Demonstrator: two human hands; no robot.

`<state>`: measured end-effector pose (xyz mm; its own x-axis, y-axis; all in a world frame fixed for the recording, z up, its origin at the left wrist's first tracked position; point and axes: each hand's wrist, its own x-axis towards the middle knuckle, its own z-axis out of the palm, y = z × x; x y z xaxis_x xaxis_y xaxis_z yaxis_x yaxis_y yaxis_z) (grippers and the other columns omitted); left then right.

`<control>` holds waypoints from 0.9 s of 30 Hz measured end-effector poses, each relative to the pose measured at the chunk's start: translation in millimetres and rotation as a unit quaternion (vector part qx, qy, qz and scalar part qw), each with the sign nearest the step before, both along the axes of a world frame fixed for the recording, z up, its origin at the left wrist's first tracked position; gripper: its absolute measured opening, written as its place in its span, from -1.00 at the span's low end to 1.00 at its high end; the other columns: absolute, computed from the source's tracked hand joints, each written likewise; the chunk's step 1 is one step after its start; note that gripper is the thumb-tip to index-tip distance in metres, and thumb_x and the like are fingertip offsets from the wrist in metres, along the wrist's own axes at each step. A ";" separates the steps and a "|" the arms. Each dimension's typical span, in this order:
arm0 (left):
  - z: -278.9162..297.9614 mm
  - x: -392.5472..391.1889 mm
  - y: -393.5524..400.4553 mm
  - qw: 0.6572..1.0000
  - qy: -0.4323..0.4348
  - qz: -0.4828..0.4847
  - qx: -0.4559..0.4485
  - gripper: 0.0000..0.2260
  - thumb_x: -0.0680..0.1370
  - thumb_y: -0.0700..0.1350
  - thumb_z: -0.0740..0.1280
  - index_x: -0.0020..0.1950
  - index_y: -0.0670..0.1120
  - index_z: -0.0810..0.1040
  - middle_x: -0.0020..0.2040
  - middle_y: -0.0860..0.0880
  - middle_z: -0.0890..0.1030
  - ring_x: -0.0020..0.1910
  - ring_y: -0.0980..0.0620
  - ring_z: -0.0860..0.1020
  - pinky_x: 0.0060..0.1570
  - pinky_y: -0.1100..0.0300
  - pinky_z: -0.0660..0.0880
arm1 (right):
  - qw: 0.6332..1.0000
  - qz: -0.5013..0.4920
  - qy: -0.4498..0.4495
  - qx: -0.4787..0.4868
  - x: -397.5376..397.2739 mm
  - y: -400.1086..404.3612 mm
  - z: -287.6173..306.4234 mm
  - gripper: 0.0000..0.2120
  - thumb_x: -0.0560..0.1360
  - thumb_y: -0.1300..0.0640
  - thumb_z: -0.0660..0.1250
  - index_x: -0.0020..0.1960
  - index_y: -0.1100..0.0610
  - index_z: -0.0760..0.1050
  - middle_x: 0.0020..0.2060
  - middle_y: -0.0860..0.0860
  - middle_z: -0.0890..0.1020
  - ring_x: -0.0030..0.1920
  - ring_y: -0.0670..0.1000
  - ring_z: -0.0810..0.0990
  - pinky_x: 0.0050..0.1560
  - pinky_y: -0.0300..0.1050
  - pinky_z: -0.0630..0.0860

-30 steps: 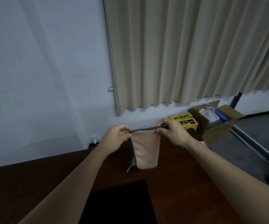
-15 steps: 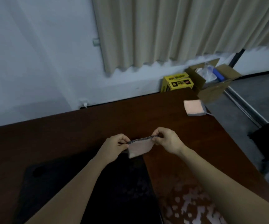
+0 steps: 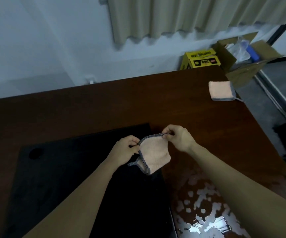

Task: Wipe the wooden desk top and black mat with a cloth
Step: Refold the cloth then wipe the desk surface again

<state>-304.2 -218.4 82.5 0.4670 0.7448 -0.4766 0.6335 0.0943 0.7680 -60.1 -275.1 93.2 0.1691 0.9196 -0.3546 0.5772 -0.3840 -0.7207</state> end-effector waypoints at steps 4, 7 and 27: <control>24.1 4.8 22.2 0.999 -0.002 0.025 0.035 -0.92 0.59 -0.07 0.40 0.03 0.11 0.59 0.04 0.10 0.64 -0.07 0.16 0.64 0.17 -0.02 0.57 | 0.999 -0.005 -0.017 0.045 4.6 15.6 21.9 -0.85 0.62 0.17 0.34 -0.07 -0.05 0.54 -0.08 -0.11 0.63 -0.03 -0.13 0.59 -0.13 -0.27 0.48; 63.3 17.7 52.1 0.994 -0.012 0.048 0.100 -0.87 0.60 -0.09 0.38 -0.03 0.17 0.55 0.01 0.09 0.64 -0.02 0.11 0.61 0.12 0.03 0.57 | 0.991 -0.029 -0.029 0.125 6.2 39.0 58.4 -0.89 0.62 0.16 0.34 -0.04 -0.04 0.55 -0.09 -0.16 0.61 -0.05 -0.20 0.56 -0.12 -0.35 0.47; 5.3 4.5 0.5 0.999 0.021 0.030 0.040 -0.89 0.58 -0.07 0.42 0.06 0.12 0.59 0.08 0.10 0.64 0.08 0.13 0.60 0.03 0.22 0.49 | 1.000 0.020 0.004 0.020 8.5 5.7 4.7 -0.84 0.60 0.20 0.36 -0.07 -0.05 0.58 -0.07 -0.10 0.65 -0.01 -0.11 0.63 0.05 -0.13 0.59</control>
